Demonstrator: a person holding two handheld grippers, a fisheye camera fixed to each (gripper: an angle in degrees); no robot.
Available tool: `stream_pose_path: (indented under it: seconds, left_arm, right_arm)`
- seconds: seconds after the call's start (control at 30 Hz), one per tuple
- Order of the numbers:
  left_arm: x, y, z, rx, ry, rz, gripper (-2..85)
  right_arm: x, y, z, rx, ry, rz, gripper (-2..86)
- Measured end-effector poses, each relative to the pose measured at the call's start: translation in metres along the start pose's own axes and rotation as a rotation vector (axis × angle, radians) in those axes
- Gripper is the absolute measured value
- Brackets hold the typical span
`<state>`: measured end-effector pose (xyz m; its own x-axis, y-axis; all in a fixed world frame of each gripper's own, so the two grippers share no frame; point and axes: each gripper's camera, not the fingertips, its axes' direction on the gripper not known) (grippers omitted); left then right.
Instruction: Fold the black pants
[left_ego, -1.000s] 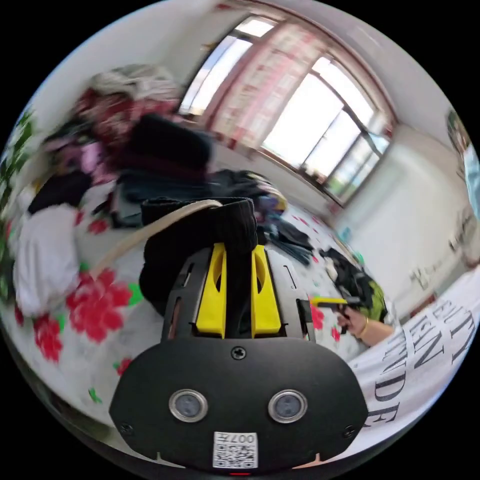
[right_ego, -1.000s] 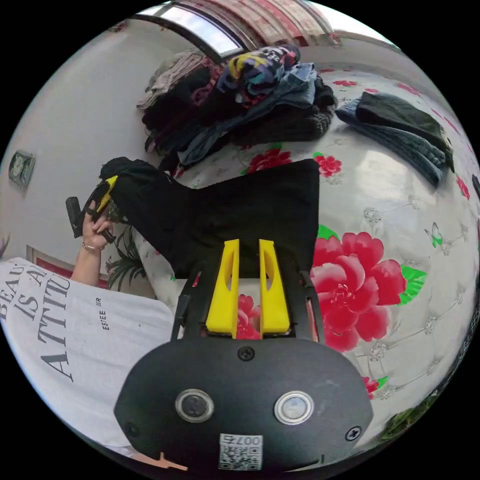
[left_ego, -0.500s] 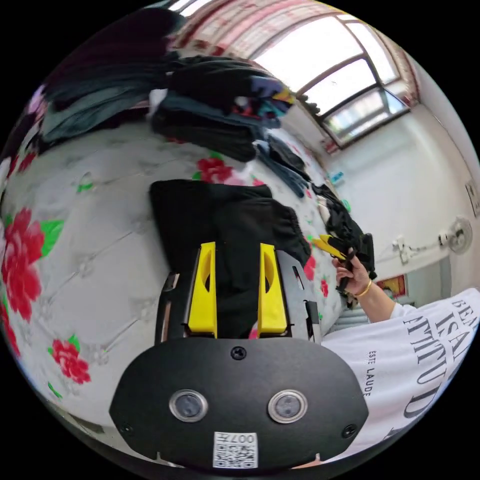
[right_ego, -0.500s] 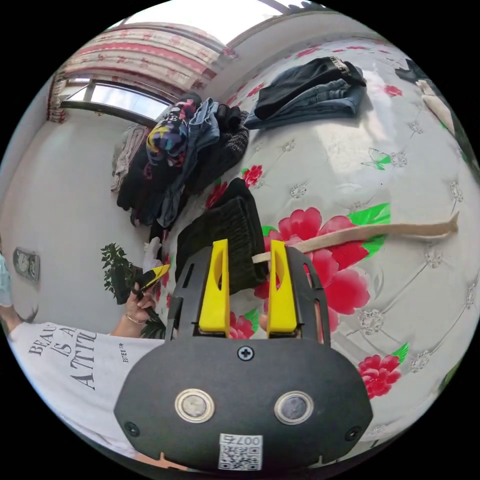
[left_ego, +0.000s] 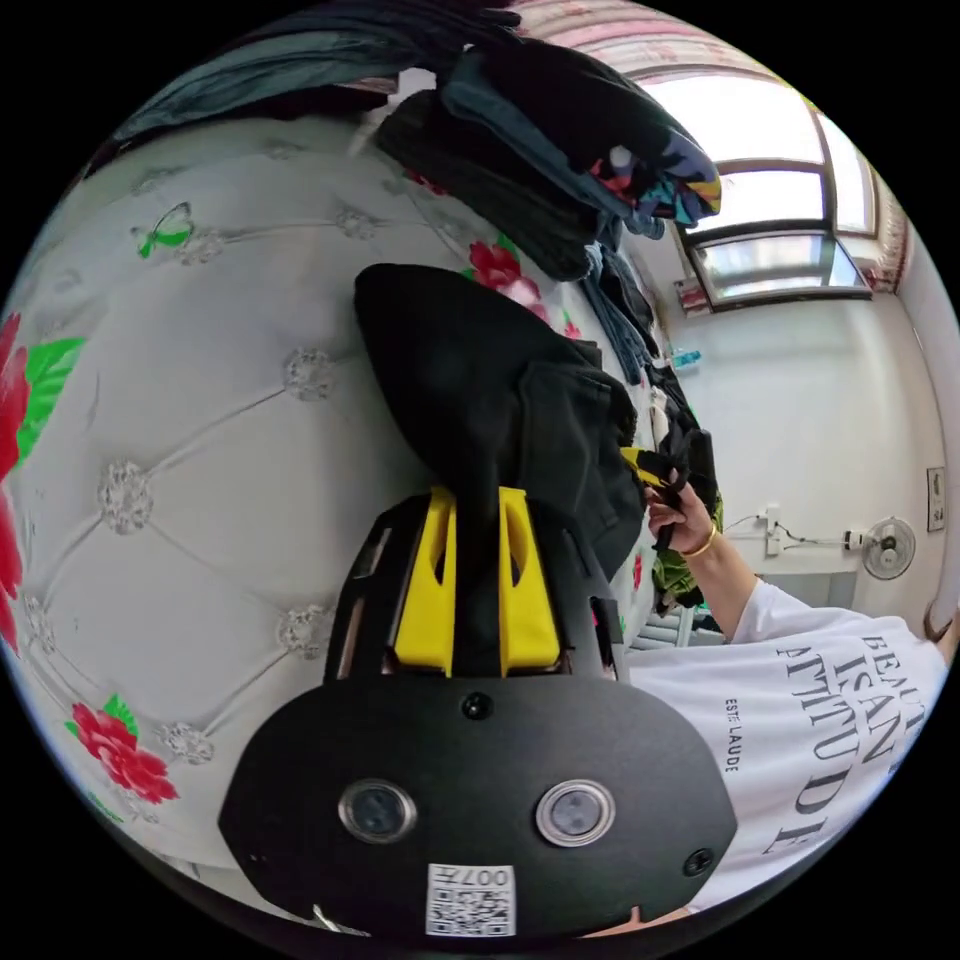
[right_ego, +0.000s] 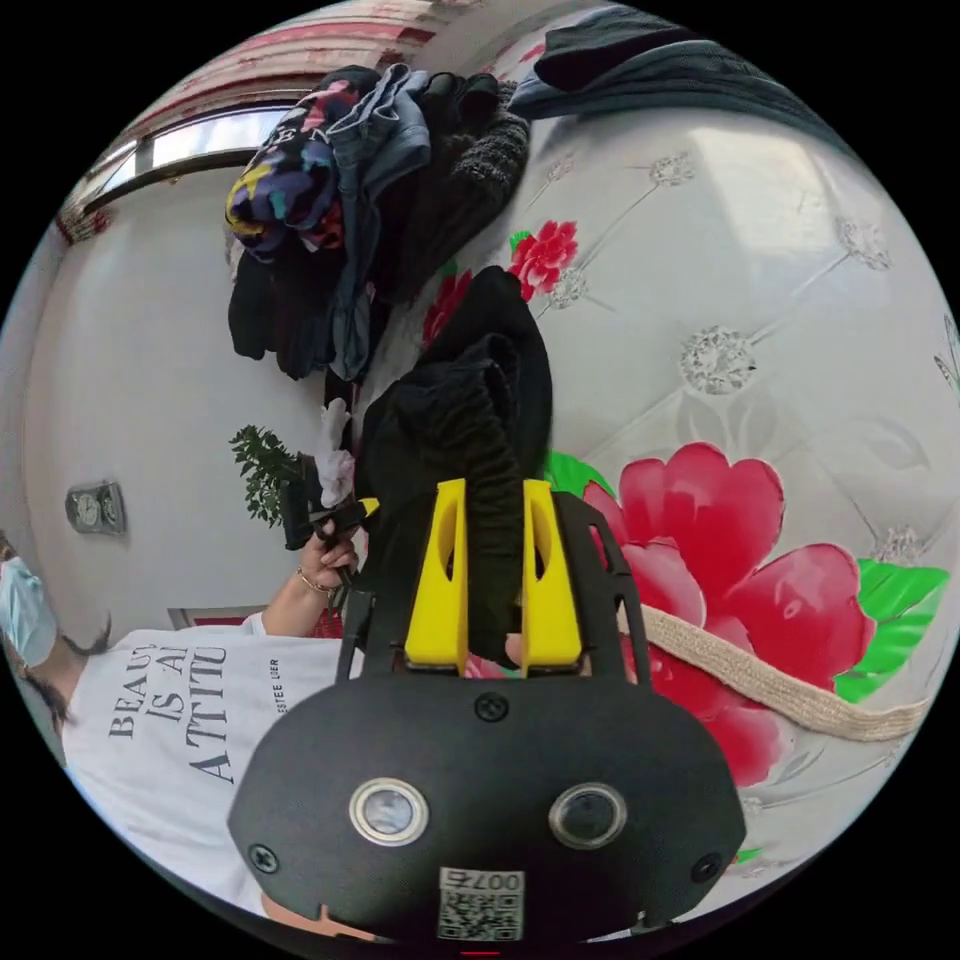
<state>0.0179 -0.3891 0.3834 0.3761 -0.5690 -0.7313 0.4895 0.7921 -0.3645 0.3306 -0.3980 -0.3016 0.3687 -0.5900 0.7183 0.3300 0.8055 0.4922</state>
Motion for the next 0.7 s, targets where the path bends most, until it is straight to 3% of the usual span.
stream_pose_path:
  seconds: [0.17,0.3,0.43,0.53,0.7]
  left_arm:
    - [0.072,-0.028,0.010,-0.018,0.096,0.237,4.9]
    - [0.136,-0.081,0.052,-0.096,0.115,0.429,4.7]
    - [0.218,-0.164,0.085,-0.060,0.174,0.623,4.7]
    - [0.278,-0.224,0.092,0.053,0.106,0.728,5.2]
    - [0.300,-0.297,0.138,0.087,-0.202,0.607,9.1]
  right_arm:
    - [-0.024,0.045,-0.066,0.177,-0.101,-0.073,4.7]
    - [-0.043,0.055,-0.141,0.350,-0.026,-0.107,3.3]
    - [-0.079,0.041,-0.242,0.573,0.034,-0.214,3.0]
    - [-0.107,0.020,-0.293,0.709,0.095,-0.282,3.9]
    - [-0.092,-0.029,-0.315,0.905,0.225,-0.099,7.0]
